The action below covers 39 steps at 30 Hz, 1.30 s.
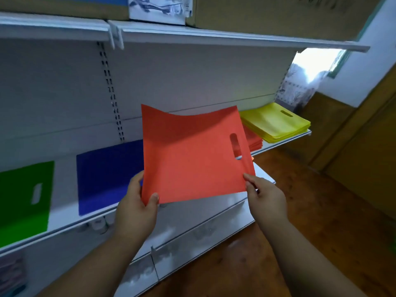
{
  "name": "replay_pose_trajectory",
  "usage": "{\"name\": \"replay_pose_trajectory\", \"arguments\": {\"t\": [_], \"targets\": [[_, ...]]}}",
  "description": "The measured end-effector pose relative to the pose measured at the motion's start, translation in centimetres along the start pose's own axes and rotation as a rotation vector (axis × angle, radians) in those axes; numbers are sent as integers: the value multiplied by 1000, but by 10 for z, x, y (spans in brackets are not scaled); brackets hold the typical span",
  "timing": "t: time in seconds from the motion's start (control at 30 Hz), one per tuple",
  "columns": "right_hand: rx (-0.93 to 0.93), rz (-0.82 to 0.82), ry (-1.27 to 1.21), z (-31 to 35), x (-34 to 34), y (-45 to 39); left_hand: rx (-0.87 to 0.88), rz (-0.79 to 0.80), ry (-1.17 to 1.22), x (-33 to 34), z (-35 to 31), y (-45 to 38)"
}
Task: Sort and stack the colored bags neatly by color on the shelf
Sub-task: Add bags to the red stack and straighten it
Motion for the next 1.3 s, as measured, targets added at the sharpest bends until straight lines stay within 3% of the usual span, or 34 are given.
{"name": "replay_pose_trajectory", "arguments": {"t": [0.33, 0.47, 0.77, 1.03, 1.17, 1.3], "targets": [[-41, 23, 87, -34, 7, -144, -12, -11, -91, 88, -45, -99], [-106, 96, 115, -52, 16, -206, 46, -91, -238, 128, -62, -123], [-279, 291, 317, -101, 25, -316, -26, -166, -498, 213, -95, -143], [-382, 460, 518, -118, 33, -340, -168, -139, -698, 247, -89, -146], [-486, 438, 525, -103, 33, -334, -43, -154, -882, 246, -90, -146], [-653, 506, 388, -59, 34, -313, 6, -202, -854, 229, -93, -133]]}}
Point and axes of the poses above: each hand's wrist, its own y-axis away from the middle knuckle, its own x-axis out of the palm, z = x × y, the point moved 2 cm from there along -y, towards the middle knuckle, and after that the axes turned 1 degree about -x, right-handed, at the moved point
